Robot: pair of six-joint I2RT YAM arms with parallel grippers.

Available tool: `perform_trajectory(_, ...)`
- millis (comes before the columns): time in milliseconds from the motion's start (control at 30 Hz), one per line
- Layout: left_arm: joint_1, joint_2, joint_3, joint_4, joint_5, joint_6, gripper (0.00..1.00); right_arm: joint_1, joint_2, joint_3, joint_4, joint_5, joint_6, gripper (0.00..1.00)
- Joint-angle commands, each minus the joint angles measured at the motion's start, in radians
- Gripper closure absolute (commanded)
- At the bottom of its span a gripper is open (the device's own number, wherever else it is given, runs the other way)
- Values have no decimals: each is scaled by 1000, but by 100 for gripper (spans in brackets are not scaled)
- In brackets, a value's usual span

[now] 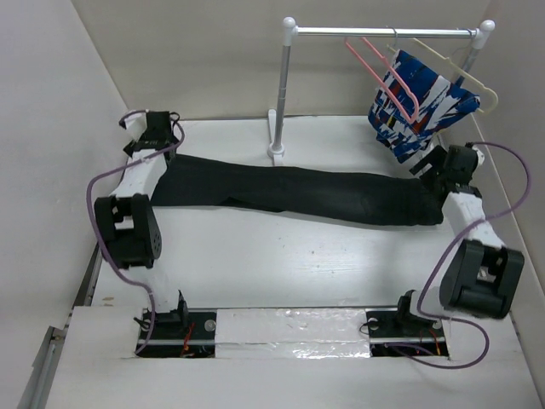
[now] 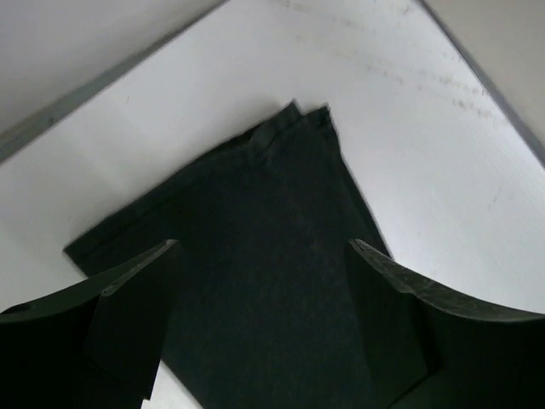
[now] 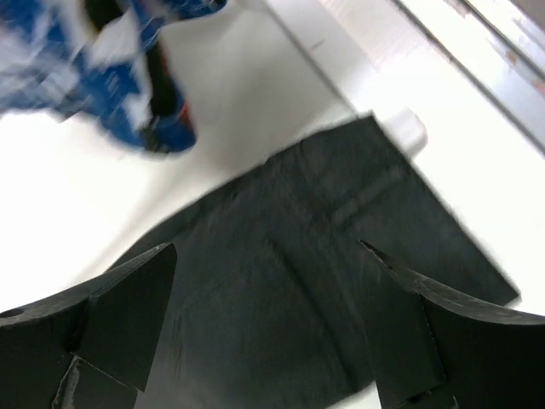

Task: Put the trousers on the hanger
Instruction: Fold the trousers at the center of the board.

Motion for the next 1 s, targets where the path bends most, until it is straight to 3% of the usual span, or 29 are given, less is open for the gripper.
perform_trajectory(0, 0, -219, -178, 23, 105, -123, 26, -4, -169, -150, 136, -54, 46, 11)
perform_trajectory(100, 42, -321, -376, 67, 211, -191, 26, 25, -338, -342, 199, -70, 54, 13)
perform_trajectory(167, 53, -349, -469, 87, 226, -202, 25, 26, -448, -441, 236, -97, 59, 55)
perform_trajectory(200, 53, -353, -488, 81, 222, -209, 24, 26, -482, -487, 250, -97, 59, 94)
perform_trajectory(233, 53, -346, -508, 73, 225, -221, 24, 15, -515, -560, 253, -102, 56, 100)
perform_trajectory(267, 63, -329, -519, 69, 251, -234, 23, -14, -573, -617, 225, -100, 59, 99)
perform_trajectory(333, 63, -304, -525, 70, 266, -241, 22, -51, -611, -668, 240, -135, 59, 81)
perform_trajectory(367, 63, -294, -529, 69, 274, -245, 21, -71, -624, -682, 236, -163, 59, 65)
perform_trajectory(400, 63, -266, -531, 66, 280, -246, 19, -109, -621, -694, 242, -175, 59, 39)
perform_trajectory(500, 72, -226, -540, 66, 271, -254, 15, -180, -564, -690, 247, -244, 25, 27)
perform_trajectory(667, 73, -177, -520, 66, 240, -277, 12, -327, -286, -671, 352, -410, 25, 27)
perform_trajectory(867, 73, -80, -457, 78, 260, -286, 13, -336, 20, -636, 585, -516, 126, 30)
perform_trajectory(900, 73, -67, -451, 86, 266, -289, 13, -336, 45, -633, 608, -525, 137, 33)
perform_trajectory(933, 73, -59, -445, 95, 271, -291, 14, -336, 65, -627, 625, -527, 152, 42)
perform_trajectory(967, 73, -53, -442, 113, 277, -291, 19, -336, 82, -622, 641, -528, 158, 48)
